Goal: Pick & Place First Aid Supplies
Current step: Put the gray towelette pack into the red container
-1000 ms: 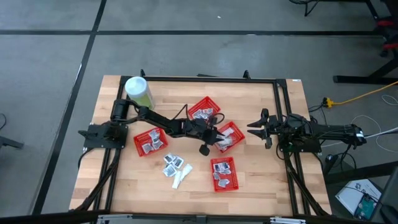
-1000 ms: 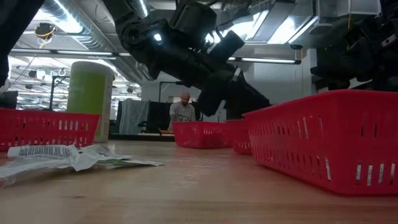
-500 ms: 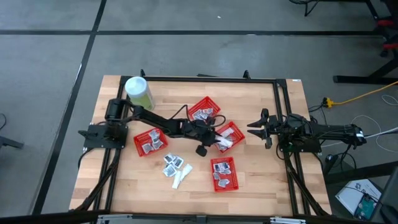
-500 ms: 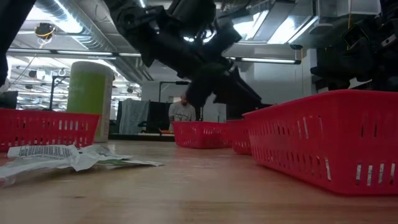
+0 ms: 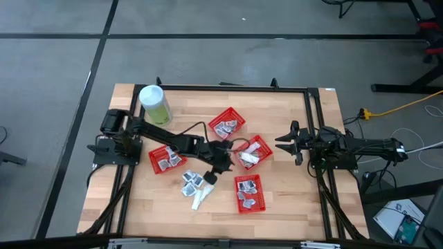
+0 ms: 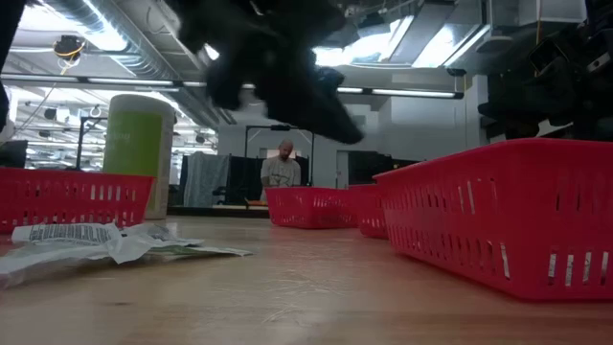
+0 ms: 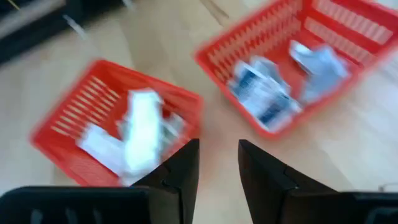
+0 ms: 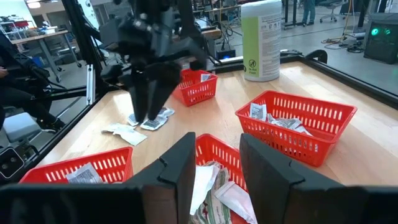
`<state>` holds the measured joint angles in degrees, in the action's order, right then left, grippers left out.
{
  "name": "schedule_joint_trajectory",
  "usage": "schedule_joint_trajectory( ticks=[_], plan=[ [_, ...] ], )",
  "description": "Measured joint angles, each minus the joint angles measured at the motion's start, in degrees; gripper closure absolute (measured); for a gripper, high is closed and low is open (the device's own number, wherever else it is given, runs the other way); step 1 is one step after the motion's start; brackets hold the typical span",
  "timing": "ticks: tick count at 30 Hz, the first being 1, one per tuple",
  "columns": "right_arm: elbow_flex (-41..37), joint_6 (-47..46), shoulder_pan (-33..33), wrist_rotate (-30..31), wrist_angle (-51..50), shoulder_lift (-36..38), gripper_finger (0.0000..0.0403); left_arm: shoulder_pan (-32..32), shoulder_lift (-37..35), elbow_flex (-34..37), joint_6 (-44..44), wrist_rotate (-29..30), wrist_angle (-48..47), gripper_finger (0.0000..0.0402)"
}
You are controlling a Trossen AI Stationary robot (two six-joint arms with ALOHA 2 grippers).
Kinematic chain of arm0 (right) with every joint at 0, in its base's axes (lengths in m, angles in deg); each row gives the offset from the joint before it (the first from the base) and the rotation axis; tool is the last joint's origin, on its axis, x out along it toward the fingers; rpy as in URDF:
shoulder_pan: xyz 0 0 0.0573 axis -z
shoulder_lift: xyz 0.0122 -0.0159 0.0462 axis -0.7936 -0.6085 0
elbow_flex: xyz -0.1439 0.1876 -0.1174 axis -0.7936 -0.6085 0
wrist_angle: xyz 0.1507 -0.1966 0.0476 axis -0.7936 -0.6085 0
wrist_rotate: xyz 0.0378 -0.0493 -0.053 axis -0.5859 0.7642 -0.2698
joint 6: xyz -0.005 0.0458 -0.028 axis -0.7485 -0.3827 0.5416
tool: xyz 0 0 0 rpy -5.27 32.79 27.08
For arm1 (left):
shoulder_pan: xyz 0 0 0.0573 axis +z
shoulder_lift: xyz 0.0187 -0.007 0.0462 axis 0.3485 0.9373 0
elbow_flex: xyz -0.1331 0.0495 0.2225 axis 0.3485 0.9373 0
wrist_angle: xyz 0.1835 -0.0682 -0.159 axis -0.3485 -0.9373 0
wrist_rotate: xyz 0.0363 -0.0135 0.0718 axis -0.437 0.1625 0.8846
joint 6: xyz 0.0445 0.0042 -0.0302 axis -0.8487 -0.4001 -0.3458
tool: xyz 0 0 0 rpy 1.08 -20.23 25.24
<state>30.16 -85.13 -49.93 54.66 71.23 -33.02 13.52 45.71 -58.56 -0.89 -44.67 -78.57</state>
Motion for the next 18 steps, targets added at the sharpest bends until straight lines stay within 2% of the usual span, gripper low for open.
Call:
schedule_joint_trajectory(
  ticks=[5,12,18],
  plan=[
    [0.0,0.0,0.0,0.02,0.0,-0.01,0.0276,-3.8,-1.65,0.0,4.45,0.65,-10.46,0.0295],
    [0.0,0.0,0.02,0.0,0.0,-0.01,0.0276,-11.34,-1.83,0.02,14.58,7.74,-24.52,0.0293],
    [0.0,0.0,0.0,0.02,0.0,0.0,0.0276,-16.86,-3.02,0.06,19.7,14.88,-26.11,0.0297]
  ],
)
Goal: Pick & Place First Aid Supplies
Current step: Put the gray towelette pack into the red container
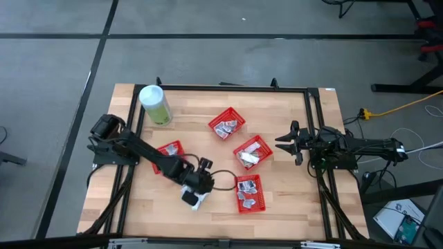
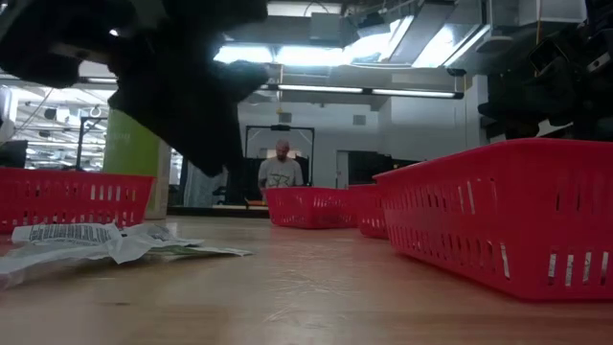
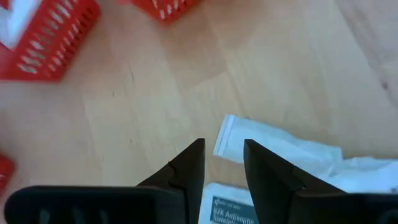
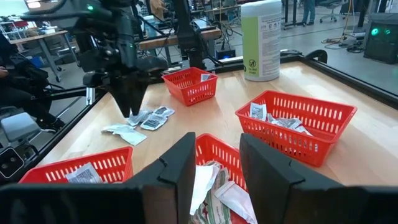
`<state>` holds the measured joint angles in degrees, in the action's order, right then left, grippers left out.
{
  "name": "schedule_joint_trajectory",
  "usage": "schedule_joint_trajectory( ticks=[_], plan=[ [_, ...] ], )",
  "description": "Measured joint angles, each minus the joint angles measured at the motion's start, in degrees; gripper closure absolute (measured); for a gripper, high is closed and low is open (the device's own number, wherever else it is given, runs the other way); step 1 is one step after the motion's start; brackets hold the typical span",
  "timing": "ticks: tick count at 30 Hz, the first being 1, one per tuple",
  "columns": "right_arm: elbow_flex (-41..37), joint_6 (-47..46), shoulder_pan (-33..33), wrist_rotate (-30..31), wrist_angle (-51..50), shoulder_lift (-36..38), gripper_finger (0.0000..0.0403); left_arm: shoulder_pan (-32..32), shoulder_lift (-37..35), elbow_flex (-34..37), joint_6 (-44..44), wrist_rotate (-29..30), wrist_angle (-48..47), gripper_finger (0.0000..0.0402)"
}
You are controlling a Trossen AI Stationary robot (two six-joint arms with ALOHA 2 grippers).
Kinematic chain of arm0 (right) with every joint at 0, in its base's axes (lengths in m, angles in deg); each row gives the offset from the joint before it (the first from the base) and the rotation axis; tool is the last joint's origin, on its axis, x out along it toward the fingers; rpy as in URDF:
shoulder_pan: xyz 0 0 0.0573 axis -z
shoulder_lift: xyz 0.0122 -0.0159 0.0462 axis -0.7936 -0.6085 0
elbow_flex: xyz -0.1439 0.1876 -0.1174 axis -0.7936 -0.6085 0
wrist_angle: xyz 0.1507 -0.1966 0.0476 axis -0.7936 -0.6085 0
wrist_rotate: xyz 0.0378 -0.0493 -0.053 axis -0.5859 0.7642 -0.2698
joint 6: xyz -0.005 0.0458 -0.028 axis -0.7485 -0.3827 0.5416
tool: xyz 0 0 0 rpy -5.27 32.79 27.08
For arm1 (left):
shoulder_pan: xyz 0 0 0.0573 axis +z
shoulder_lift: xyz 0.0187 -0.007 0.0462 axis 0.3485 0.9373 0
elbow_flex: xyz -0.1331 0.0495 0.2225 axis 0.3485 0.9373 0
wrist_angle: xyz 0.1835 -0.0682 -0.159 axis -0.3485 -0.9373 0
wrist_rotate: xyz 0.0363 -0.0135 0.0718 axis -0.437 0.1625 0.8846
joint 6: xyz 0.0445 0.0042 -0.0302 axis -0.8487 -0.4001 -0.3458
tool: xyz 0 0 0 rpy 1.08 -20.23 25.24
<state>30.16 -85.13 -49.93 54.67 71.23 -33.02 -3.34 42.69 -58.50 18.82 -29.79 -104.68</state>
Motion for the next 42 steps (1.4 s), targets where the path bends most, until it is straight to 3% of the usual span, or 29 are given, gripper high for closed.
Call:
schedule_joint_trajectory(
  ticks=[7,12,18,24,37,42],
  plan=[
    [0.0,0.0,0.0,0.0,0.0,-0.02,0.0276,-3.84,-0.47,0.0,-0.54,6.69,2.39,0.0293],
    [0.0,0.0,0.0,-0.01,0.0,-0.01,0.0276,-5.18,-0.47,0.0,-6.72,9.02,4.8,0.0294],
    [0.0,0.0,0.0,0.0,0.0,0.0,0.0276,-5.54,-0.47,0.0,-8.49,16.72,5.01,0.0296],
    [0.0,0.0,0.02,-0.02,0.0,-0.02,0.0276,-5.49,-0.47,0.0,-8.61,18.67,5.0,0.0293],
    [0.0,0.0,0.0,-0.02,0.0,-0.02,0.0276,-5.16,-0.71,-0.06,-5.68,15.91,2.95,0.0296],
    [0.0,0.0,0.0,-0.02,-0.01,-0.01,0.0276,-3.65,-0.68,-0.04,-0.86,12.53,-2.92,0.0296]
  ],
)
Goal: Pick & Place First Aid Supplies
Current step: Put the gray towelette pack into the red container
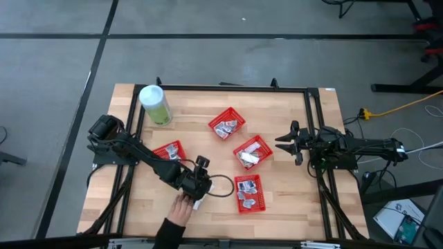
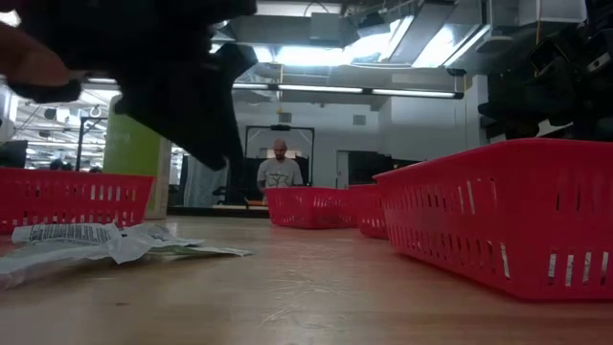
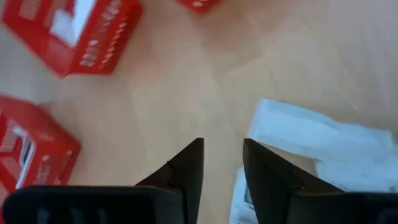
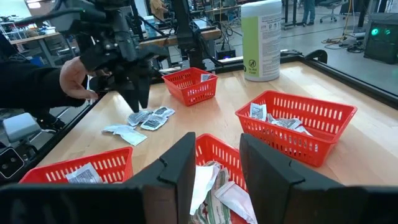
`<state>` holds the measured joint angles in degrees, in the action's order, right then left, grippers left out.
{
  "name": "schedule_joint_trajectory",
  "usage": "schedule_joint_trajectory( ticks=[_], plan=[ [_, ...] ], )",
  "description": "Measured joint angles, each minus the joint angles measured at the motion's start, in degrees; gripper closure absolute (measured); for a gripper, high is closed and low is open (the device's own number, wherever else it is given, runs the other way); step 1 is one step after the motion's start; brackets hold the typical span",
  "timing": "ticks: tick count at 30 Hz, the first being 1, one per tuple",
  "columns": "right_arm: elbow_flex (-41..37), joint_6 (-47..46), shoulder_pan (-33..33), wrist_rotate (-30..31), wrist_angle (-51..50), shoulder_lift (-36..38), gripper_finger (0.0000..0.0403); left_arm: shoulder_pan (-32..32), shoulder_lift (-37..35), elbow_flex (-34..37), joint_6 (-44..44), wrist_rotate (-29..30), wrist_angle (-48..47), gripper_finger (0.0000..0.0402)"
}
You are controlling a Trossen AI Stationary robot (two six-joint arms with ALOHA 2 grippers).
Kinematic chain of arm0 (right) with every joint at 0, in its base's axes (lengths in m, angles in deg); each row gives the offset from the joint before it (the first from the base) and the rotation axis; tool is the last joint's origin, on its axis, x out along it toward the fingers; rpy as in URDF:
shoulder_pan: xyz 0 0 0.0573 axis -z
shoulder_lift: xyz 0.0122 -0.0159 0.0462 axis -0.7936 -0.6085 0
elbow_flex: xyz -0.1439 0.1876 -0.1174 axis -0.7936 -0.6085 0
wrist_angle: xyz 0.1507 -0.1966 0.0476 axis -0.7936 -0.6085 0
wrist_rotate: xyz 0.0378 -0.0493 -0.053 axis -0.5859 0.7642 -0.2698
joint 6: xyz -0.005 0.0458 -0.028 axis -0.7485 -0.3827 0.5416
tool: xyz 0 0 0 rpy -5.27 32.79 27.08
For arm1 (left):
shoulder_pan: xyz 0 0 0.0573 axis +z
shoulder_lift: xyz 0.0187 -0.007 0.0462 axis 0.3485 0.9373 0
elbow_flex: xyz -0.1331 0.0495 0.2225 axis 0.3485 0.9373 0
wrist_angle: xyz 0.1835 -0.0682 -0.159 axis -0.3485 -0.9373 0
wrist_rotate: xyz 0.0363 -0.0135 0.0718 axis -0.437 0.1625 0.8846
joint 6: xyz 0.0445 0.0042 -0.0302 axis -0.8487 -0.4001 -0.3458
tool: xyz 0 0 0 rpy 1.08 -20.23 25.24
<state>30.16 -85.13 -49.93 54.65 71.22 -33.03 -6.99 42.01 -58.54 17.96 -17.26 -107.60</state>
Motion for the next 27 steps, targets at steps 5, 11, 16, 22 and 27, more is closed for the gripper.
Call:
schedule_joint_trajectory(
  ticks=[5,11,16,22,27],
  plan=[
    [0.0,0.0,0.02,0.0,0.01,0.0,0.0276,0.14,-1.99,0.0,0.05,0.23,-0.01,0.0299],
    [0.0,0.0,0.01,0.01,0.01,-0.01,0.0276,0.11,-3.23,0.0,-0.4,-0.69,-3.66,0.0299],
    [0.0,0.0,0.0,0.01,0.01,-0.01,0.0276,-0.01,-3.5,0.0,1.73,-0.45,-6.34,0.0299],
    [0.0,0.0,0.0,0.01,0.01,-0.01,0.0276,-0.25,-3.5,0.0,1.71,-0.44,-4.15,0.0299],
    [0.0,0.0,0.0,0.01,0.01,0.01,0.0276,-0.25,-3.5,0.0,-0.49,-2.3,-3.47,0.03]
  ],
)
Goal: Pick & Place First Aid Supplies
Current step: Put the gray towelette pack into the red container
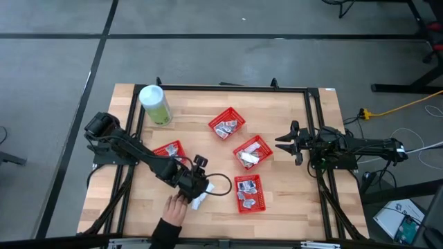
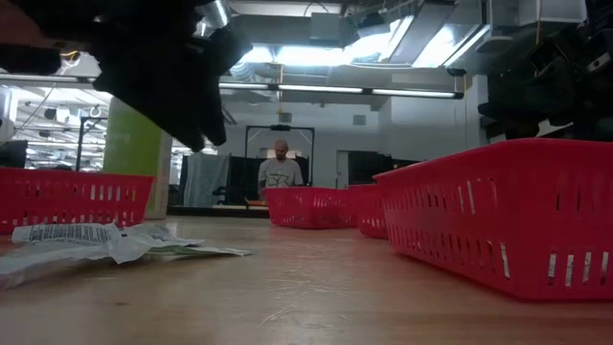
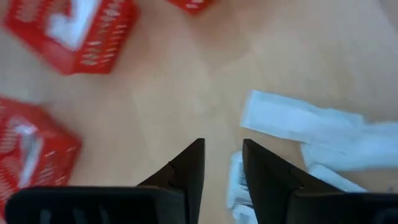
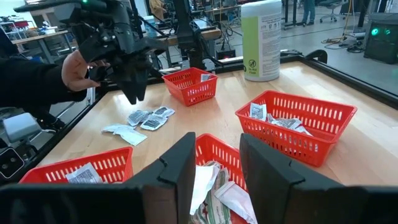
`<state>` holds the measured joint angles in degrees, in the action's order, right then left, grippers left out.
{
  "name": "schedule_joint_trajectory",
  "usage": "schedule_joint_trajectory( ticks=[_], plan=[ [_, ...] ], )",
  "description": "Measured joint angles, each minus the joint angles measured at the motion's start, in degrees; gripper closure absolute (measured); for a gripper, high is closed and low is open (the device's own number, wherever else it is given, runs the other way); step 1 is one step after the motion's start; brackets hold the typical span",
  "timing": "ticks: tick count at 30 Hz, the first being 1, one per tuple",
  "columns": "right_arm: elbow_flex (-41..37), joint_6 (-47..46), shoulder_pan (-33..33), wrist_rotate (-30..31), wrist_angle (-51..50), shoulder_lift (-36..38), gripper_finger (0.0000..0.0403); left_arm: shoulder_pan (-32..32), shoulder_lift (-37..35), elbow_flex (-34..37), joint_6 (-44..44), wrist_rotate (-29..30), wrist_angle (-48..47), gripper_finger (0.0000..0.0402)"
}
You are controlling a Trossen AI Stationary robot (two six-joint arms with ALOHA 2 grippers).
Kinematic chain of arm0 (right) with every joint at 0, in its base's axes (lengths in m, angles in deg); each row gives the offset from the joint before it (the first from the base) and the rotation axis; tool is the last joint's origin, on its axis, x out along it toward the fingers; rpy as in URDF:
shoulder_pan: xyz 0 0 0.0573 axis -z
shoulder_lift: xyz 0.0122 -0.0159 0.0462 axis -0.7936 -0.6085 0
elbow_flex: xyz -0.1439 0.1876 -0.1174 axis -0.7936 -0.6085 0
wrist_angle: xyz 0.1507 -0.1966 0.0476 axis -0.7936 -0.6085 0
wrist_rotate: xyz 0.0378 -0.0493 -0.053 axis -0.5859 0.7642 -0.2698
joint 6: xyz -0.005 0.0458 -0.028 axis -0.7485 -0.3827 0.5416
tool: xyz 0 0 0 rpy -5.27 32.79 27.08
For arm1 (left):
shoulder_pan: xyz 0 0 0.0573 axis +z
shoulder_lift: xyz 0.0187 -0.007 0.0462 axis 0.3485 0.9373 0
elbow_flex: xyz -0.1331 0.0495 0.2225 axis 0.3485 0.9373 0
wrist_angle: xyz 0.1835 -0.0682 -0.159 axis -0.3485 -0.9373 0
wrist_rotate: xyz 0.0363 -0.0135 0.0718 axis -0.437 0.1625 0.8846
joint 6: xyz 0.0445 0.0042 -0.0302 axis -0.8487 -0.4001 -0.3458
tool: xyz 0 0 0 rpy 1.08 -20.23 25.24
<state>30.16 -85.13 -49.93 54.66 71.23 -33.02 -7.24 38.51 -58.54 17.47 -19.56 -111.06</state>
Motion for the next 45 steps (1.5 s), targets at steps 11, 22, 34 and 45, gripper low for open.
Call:
schedule_joint_trajectory(
  ticks=[11,22,34,45],
  plan=[
    [0.0,0.0,0.01,0.0,0.0,-0.01,0.0276,-0.98,-0.33,0.0,-0.88,-1.86,0.46,0.0305],
    [0.0,0.0,0.02,-0.01,0.0,-0.02,0.0276,-2.1,-0.46,0.0,12.13,-2.71,5.58,0.0306],
    [0.0,0.0,0.02,0.0,0.0,-0.01,0.0276,-2.31,-0.55,0.0,17.47,-10.45,-0.63,0.0276],
    [0.0,0.0,0.0,0.02,0.0,-0.01,0.0276,-1.4,-0.55,0.0,22.12,-9.64,-2.89,0.0255]
  ],
)
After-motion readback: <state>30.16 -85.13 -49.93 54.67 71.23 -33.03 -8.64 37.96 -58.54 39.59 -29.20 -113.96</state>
